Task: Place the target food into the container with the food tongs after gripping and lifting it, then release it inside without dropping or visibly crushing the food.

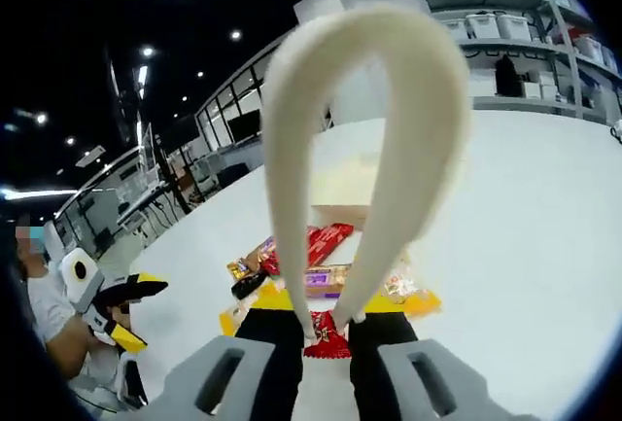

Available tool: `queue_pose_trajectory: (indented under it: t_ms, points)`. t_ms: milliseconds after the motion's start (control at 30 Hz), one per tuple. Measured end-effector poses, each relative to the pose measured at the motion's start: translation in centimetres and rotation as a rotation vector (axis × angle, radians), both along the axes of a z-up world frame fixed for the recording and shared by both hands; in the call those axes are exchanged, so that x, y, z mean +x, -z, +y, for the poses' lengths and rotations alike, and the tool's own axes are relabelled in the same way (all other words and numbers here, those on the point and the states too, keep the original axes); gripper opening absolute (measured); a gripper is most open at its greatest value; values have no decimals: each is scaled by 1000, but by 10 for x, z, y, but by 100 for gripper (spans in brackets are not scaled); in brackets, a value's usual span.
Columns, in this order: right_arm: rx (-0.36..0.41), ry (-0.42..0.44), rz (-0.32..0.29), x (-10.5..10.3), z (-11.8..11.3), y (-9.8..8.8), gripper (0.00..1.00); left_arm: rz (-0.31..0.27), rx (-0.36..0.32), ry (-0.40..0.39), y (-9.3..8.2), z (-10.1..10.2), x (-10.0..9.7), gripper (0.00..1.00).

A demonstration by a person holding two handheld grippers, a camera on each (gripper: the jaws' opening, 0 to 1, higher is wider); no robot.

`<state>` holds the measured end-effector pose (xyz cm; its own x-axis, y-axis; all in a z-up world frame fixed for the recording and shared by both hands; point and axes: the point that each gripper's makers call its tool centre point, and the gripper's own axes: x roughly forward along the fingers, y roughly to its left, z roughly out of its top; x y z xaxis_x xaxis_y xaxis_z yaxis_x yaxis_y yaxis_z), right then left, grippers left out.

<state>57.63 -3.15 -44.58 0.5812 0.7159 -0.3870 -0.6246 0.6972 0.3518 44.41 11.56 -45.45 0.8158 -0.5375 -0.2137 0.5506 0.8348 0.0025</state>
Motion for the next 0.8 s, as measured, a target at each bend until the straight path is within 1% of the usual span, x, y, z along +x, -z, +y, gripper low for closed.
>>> queue_pose_trajectory:
  t_ms: [33,67,167,267,300,367,533,667,800]
  points:
    - [28,1,16,0,2,-4,10,0,1,-1,0,1,0,54]
    - [57,8,18,2,3,-9,10,1,1,-4,0,2,1,55]
    - [60,7,11,6,5,-16,10,4,-4,-7,0,3,2,55]
    - [60,-2,-1,17,13,-26,10,3,-9,-7,-1,2,2,55]
    - [71,-3,-2,21,17,-30,11,2,-10,-8,-1,1,2,54]
    - [76,-1,-13,31,22,-36,11,-8,-1,-7,-4,-1,2,54]
    - [61,-3,-21,56,33,-39,11,-17,34,-7,-5,-2,8,55]
    - [53,4,-20,80,38,-36,11,-34,47,-15,-11,1,14,55]
    - [58,12,-12,100,45,-33,11,-30,73,-21,-7,3,20,56]
